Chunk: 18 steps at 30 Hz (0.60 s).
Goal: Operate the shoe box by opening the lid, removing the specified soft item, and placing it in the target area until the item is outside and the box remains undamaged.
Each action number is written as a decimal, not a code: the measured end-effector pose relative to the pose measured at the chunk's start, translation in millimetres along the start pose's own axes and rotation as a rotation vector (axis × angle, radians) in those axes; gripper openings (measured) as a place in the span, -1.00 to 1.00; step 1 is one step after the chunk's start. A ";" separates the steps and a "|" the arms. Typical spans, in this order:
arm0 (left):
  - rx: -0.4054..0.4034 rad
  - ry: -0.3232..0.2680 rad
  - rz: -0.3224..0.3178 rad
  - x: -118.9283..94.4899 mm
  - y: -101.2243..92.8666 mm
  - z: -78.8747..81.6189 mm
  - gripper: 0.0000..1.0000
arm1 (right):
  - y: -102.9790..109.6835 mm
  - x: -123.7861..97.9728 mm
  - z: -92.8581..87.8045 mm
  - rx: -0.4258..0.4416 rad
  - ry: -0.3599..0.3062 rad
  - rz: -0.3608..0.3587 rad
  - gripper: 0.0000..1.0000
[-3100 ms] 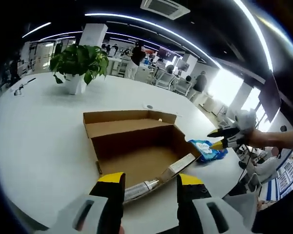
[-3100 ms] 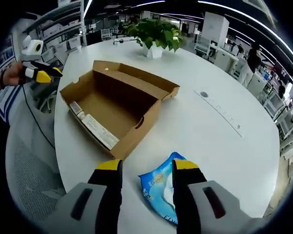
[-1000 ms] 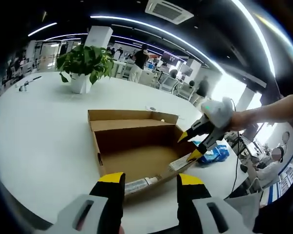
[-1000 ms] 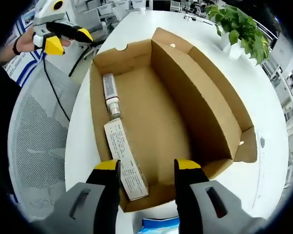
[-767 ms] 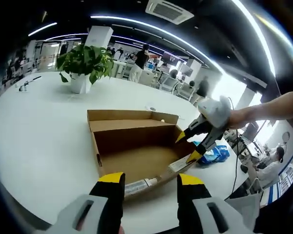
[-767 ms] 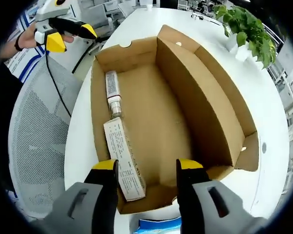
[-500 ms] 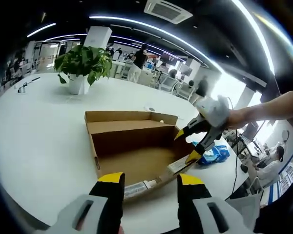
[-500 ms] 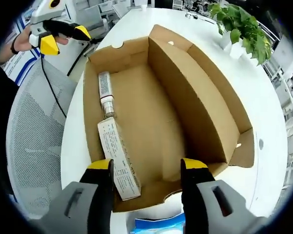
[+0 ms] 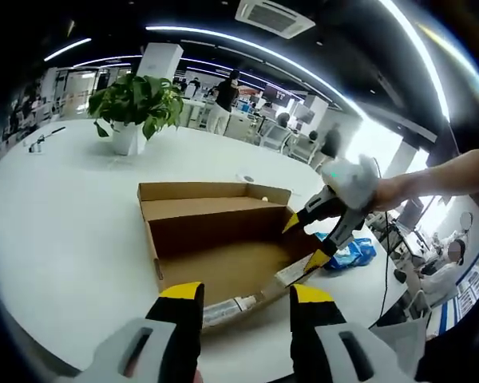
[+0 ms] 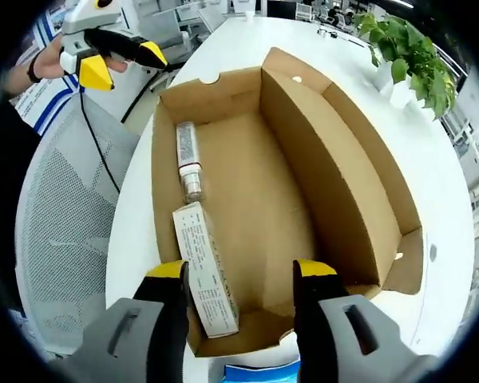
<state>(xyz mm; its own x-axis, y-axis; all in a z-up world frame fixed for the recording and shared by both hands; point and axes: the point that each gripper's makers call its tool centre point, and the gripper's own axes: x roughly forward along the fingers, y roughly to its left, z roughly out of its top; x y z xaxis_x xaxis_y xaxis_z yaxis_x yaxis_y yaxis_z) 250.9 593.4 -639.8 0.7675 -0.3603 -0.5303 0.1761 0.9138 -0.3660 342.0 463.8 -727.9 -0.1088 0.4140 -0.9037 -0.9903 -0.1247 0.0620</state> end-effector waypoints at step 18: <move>0.010 0.010 -0.013 6.6 -4.4 2.7 -0.13 | -11.0 -2.5 -4.5 -0.016 0.014 -0.039 -0.11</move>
<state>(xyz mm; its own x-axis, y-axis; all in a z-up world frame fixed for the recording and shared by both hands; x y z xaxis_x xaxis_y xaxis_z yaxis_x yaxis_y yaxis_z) 256.8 587.5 -639.6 0.7591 -0.3737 -0.5330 0.1920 0.9109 -0.3651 353.6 460.1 -728.2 -0.0690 0.4061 -0.9112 -0.9921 -0.1235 0.0201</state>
